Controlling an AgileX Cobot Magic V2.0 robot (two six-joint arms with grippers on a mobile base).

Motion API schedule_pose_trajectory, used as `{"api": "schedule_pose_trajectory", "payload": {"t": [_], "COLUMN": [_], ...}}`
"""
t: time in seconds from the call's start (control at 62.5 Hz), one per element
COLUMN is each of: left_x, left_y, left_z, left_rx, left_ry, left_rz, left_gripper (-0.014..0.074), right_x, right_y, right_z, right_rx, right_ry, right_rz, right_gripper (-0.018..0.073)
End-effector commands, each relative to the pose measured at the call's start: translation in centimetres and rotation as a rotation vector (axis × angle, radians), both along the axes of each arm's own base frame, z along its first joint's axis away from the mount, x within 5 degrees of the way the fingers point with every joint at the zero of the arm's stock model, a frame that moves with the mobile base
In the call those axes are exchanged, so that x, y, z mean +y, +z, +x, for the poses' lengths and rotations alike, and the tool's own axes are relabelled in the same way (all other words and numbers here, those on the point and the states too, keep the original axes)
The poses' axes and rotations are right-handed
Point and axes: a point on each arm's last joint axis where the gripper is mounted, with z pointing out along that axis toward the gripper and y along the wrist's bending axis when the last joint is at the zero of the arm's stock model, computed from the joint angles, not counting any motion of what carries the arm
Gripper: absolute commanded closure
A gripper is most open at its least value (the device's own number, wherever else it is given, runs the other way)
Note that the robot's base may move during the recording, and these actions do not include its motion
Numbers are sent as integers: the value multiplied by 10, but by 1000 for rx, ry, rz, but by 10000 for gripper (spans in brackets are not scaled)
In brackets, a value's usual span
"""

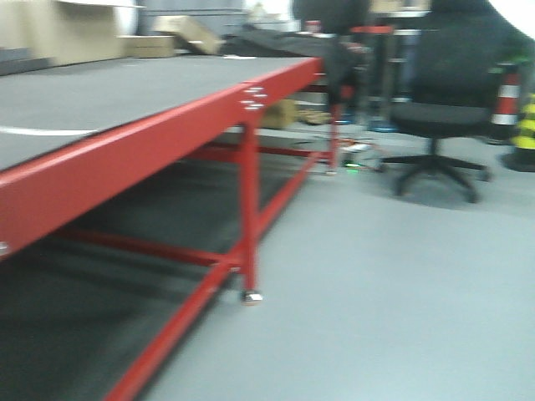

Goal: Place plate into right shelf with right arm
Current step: 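Drive the base away from the table while holding the plate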

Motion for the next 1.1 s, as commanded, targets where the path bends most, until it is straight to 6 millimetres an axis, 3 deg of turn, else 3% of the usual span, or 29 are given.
{"api": "schedule_pose_trajectory", "payload": {"t": [0.0,1.088], "left_x": [1,1], "left_y": [5,5], "left_z": [-1,-1], "left_rx": [-89,-89], "left_ry": [9,9], "left_rz": [-18,-18], "left_gripper": [724,724], "right_x": [-1,-1], "right_y": [18,17], "right_z": [-2,-2], "right_rx": [-114,-112], "right_ry": [-18,-18], "right_rz": [-10,-10], "right_gripper": [505,505]}}
